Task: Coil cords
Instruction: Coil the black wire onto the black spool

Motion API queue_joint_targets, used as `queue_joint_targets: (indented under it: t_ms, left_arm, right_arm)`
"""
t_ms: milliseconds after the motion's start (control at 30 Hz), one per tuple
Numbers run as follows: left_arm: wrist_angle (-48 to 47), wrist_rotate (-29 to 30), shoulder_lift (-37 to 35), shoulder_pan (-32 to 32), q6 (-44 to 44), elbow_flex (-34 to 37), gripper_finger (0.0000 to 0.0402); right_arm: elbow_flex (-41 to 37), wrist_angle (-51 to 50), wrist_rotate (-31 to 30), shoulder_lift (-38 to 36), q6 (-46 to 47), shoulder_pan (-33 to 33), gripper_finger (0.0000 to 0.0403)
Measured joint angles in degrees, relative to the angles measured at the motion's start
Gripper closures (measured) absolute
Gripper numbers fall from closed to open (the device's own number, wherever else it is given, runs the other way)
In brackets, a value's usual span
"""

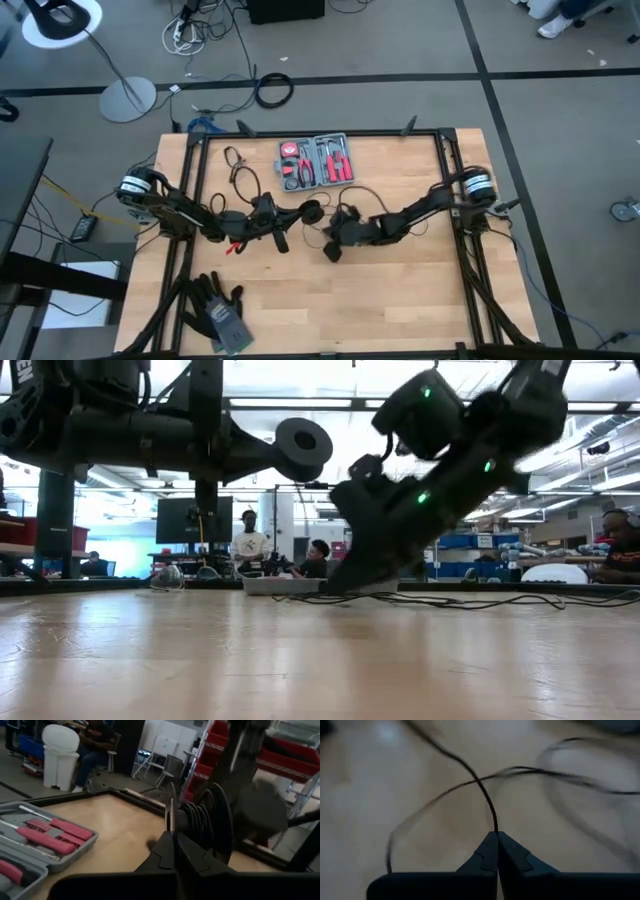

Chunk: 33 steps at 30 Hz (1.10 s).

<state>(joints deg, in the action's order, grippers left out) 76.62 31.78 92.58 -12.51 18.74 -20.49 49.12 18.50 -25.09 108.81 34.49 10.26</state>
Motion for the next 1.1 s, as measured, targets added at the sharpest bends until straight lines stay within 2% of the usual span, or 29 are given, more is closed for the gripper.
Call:
queue_joint_targets:
  t_ms: [100,267,400,533,700,833,967,1100]
  left_arm:
    - [-0.65,-1.74,0.00,0.00,-0.32,0.02,0.0402]
    - [-4.85,-2.09,0.00,0.00,-0.35,0.02,0.0401]
    - [-7.36,-2.33,0.00,0.02,-0.41,0.02,0.0401]
    - [-9.61,-2.79,0.00,0.02,-0.42,0.02,0.0401]
    - [-16.52,-0.61,0.00,0.13,0.55,-1.80,0.0401]
    - [-23.51,4.33,0.01,0.13,1.66,-5.07,0.0401]
    - [-24.17,8.74,0.00,0.13,2.35,-6.49,0.0402]
    - [-23.94,10.35,0.02,0.13,2.50,-6.62,0.0401]
  right_arm:
    - [-0.04,-12.11,-2.96,-6.47,-0.09,0.00,0.0402]
    - [-0.04,-24.11,-5.41,-16.99,-1.57,-0.16,0.0402]
    - [0.07,-25.82,-5.57,-22.74,-3.19,-1.34,0.0402]
    - [2.08,-25.76,-5.46,-24.62,-6.25,-2.14,0.0403]
    - [8.46,-25.47,-3.44,-21.63,-10.83,-2.23,0.0403]
    - [14.83,-25.63,-1.13,-16.31,-14.21,-1.78,0.0403]
    - [19.93,-25.89,1.00,-9.74,-16.75,-0.83,0.0403]
    - [21.96,-25.37,1.30,-4.16,-16.80,0.17,0.0403]
